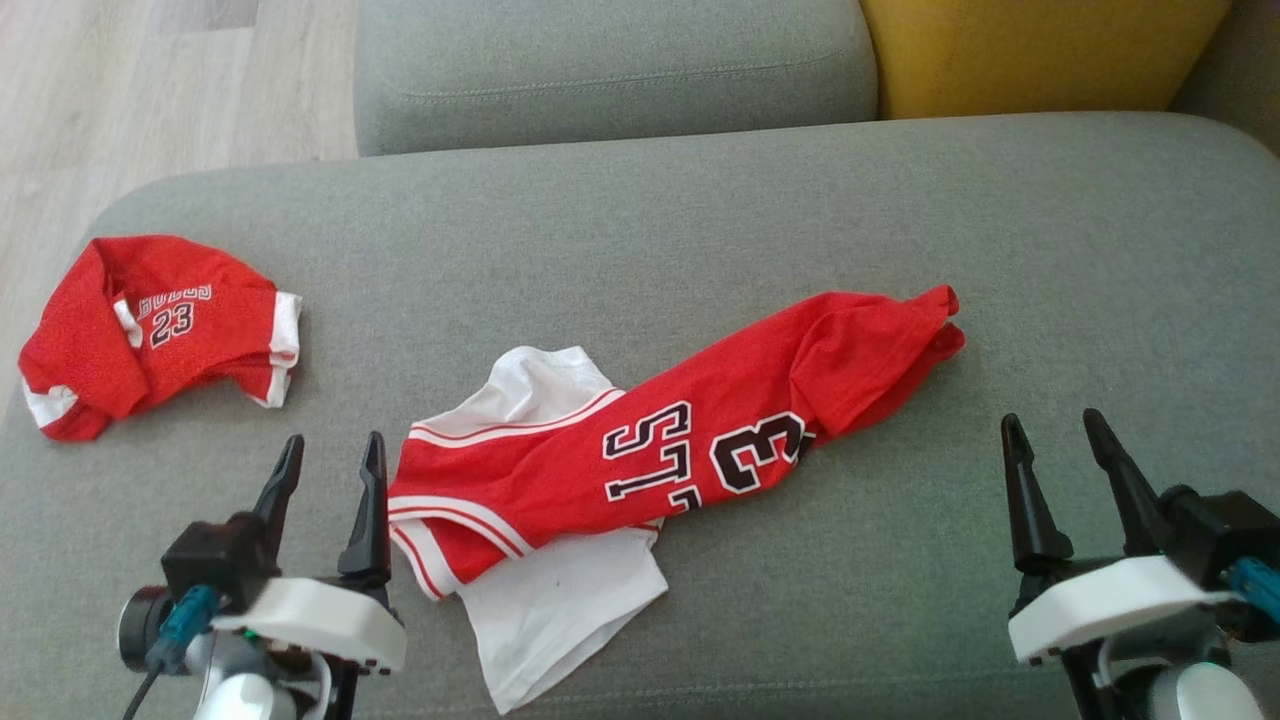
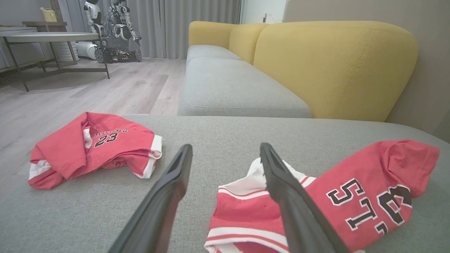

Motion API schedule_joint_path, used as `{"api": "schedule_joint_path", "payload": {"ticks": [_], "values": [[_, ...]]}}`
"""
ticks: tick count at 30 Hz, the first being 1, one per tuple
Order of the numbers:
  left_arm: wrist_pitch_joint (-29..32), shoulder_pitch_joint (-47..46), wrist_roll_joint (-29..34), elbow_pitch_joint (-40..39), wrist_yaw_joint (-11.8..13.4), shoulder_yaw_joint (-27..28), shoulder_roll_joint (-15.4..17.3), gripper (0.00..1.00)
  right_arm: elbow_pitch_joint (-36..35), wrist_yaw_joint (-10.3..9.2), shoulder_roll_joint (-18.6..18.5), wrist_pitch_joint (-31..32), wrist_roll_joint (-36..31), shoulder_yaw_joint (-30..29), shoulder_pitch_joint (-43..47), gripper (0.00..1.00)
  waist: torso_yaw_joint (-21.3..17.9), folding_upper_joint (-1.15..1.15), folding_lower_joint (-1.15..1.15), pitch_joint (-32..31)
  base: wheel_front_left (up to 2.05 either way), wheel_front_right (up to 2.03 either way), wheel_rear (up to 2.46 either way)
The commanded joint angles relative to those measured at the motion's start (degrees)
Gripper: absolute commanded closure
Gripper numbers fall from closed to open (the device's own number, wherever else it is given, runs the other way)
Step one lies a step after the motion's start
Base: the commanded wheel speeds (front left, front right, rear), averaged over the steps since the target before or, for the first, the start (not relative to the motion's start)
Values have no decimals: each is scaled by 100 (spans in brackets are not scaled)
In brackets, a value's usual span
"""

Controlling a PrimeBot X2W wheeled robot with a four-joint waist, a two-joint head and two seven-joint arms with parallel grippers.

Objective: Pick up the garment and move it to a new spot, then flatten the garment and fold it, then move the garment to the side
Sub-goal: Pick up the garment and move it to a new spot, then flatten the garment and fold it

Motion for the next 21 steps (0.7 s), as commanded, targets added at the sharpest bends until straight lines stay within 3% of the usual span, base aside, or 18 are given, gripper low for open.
{"api": "schedule_joint_path", "payload": {"ticks": [1, 21], "values": [[-1, -212, -55, -214, 24, 184, 138, 0, -240, -4, -36, 4, -30, 124, -160, 0, 6, 0, 0, 2, 0, 0, 0], [2, -226, -82, -247, 101, 109, 163, 0, -175, -4, -36, 14, 121, 56, -186, 0, 47, 0, 0, 42, 0, 0, 0]]}}
